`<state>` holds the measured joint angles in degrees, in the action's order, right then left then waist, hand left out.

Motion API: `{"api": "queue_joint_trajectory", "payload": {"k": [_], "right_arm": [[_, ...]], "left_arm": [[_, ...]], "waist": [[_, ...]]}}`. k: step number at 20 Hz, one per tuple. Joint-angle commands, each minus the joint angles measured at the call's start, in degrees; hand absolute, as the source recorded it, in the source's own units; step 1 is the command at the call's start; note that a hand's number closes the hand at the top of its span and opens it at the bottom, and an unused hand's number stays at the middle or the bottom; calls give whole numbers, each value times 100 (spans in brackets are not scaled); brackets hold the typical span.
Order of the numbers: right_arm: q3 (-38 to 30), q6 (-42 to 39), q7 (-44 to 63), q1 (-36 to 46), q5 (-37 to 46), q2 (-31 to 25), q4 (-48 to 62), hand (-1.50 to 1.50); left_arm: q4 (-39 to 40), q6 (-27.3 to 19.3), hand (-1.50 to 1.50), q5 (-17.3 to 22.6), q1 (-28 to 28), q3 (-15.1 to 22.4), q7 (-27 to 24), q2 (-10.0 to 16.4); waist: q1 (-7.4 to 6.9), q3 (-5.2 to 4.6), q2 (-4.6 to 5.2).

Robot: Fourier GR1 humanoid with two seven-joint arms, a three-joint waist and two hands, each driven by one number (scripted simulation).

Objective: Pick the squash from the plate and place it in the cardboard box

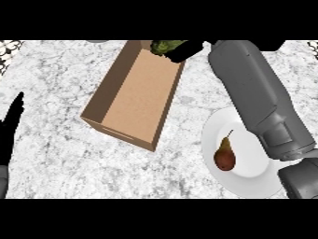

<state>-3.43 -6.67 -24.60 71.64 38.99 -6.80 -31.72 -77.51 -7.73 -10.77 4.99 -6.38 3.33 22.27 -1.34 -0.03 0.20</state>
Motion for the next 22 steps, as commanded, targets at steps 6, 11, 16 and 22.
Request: {"api": "queue_joint_trajectory", "payload": {"k": [6,11,16,22], "right_arm": [[-53,376,903,1124,-427,669,1188,150],[415,953,723,1028,-626,677,1786,150],[568,1495,1116,1109,-602,679,2136,150],[425,1050,1258,884,-1046,680,2540,-150]], "left_arm": [[329,-20,0,-220,369,149,-58,-148],[176,206,0,-106,474,84,27,-10],[308,130,0,-222,798,280,35,-239],[288,335,0,-171,1000,247,216,-95]], "waist": [[-213,-6,77],[-444,-9,109],[-607,-14,176],[-718,-9,200]]}}
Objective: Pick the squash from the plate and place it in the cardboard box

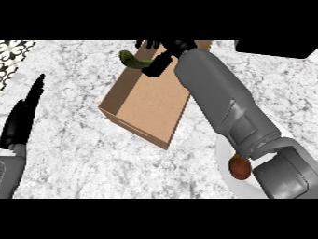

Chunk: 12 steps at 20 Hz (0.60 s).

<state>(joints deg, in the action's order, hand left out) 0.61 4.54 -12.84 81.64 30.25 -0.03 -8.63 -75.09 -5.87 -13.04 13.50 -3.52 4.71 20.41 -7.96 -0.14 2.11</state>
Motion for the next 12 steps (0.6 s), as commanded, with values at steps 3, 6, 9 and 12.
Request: {"api": "queue_joint_trajectory", "payload": {"k": [3,6,9,12], "right_arm": [[-27,4,-92,-110,-319,3,178,-150],[-145,264,-504,-188,-497,3,38,-150],[-352,512,-806,-244,-780,3,-78,-150],[-709,551,-1058,-224,-1115,3,-186,-150]], "left_arm": [[-60,129,0,39,22,2,-77,47],[46,124,0,4,137,14,-16,35],[-12,45,0,-14,-36,61,-40,-93],[42,40,0,23,-66,-108,-121,51]], "waist": [[-114,4,2],[-149,7,56],[-141,11,29],[59,14,13]]}}
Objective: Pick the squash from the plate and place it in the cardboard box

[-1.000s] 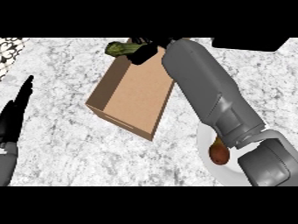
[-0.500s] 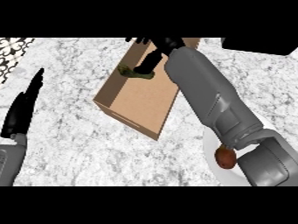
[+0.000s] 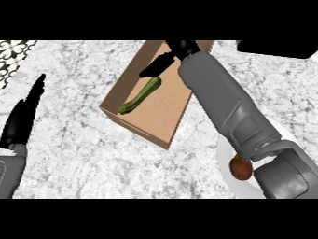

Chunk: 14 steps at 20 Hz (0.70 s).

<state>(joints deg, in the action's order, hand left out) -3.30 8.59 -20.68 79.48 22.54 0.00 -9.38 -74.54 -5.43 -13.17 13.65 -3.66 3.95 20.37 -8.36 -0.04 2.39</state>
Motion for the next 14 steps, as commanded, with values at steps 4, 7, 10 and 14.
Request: {"api": "queue_joint_trajectory", "payload": {"k": [4,7,10,14], "right_arm": [[-753,126,-447,35,-792,0,-163,-150],[-980,-513,-615,9,-973,-467,-147,-150],[-1168,-960,-564,79,-1147,-844,-114,-150],[-1247,-1053,-720,-227,-1160,-1256,32,-150]], "left_arm": [[171,-2,0,111,-112,-255,-196,112],[24,-84,0,37,-157,-187,15,24],[37,-135,0,39,-284,-251,-53,22],[-123,-97,0,58,-313,-243,28,16]], "waist": [[240,-1,-17],[357,6,-26],[425,4,-67],[429,8,-68]]}}
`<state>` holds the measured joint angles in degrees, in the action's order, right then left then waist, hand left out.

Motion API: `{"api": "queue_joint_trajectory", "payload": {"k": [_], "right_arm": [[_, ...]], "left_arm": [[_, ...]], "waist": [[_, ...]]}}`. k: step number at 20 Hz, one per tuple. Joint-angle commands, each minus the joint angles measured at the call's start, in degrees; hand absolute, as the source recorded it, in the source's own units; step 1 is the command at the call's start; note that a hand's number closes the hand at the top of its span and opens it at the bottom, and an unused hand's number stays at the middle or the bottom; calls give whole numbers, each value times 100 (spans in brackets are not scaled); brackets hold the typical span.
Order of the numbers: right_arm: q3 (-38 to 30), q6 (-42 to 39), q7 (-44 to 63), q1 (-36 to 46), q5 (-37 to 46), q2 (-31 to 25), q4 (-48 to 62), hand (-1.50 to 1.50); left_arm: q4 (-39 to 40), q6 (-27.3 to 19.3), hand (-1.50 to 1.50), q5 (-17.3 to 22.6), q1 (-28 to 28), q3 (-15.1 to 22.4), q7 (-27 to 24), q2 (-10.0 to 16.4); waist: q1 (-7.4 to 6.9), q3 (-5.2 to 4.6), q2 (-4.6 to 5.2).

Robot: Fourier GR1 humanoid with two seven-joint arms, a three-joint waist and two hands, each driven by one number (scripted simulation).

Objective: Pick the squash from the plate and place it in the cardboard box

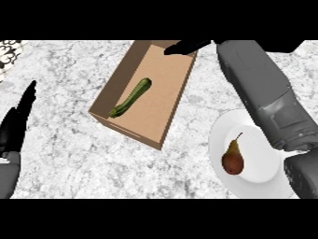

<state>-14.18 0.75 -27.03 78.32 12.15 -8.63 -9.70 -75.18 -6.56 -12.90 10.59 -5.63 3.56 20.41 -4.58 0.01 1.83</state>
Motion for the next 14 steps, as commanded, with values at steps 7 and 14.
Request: {"api": "queue_joint_trajectory", "payload": {"k": [7,14], "right_arm": [[-86,-1045,-472,-529,31,-1480,184,-150],[189,-1789,-657,-643,346,-2070,242,-150]], "left_arm": [[-58,149,0,87,3,-94,58,94],[90,53,0,-14,143,-62,-51,15]], "waist": [[-13,13,45],[-18,10,59]]}}
